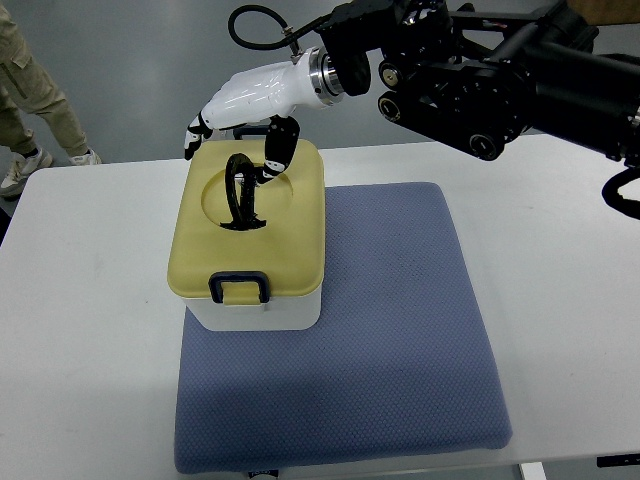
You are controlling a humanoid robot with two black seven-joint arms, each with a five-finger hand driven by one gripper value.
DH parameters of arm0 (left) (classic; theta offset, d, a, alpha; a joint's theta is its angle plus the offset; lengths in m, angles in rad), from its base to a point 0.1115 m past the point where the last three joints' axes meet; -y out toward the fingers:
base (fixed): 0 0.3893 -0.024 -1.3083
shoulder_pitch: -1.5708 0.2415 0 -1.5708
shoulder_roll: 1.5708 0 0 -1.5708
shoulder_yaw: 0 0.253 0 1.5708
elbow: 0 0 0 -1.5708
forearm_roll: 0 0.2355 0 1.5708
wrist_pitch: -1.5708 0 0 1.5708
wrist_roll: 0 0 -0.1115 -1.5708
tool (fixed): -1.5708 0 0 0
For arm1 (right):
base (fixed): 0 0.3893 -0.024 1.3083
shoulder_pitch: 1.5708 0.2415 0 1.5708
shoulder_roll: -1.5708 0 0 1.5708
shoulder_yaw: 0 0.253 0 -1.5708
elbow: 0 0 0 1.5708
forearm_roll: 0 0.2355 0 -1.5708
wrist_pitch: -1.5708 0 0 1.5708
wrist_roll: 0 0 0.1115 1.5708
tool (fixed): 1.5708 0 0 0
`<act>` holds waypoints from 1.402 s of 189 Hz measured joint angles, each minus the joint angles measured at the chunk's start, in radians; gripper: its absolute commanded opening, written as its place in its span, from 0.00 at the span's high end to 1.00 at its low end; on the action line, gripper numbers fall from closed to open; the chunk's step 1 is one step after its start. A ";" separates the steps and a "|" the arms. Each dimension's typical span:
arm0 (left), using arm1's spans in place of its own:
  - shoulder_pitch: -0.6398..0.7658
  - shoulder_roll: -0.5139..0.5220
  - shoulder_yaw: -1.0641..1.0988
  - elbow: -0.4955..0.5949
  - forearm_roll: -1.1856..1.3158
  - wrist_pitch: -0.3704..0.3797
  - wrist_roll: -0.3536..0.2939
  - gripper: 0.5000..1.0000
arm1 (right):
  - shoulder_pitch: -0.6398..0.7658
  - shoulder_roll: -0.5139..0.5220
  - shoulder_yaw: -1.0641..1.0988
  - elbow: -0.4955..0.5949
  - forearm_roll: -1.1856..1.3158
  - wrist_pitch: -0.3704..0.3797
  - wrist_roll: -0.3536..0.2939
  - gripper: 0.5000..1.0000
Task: Open white storage box with right hand
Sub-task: 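Close the right hand's fingers around the black handle on the lid, then lift the yellow lid off the white box with the right hand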
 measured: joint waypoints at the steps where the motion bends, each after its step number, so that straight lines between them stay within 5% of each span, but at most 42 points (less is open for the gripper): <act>1: 0.000 0.000 0.000 0.000 0.000 0.000 0.000 0.00 | 0.001 0.000 -0.001 0.000 -0.001 0.000 0.000 0.39; 165: 0.000 0.000 0.000 0.000 0.000 0.000 0.000 0.00 | 0.055 0.053 -0.097 -0.005 -0.032 -0.004 -0.007 0.62; 265: 0.000 0.000 0.000 0.000 0.000 0.000 0.000 0.00 | 0.065 0.054 -0.122 -0.006 -0.060 -0.008 -0.012 0.91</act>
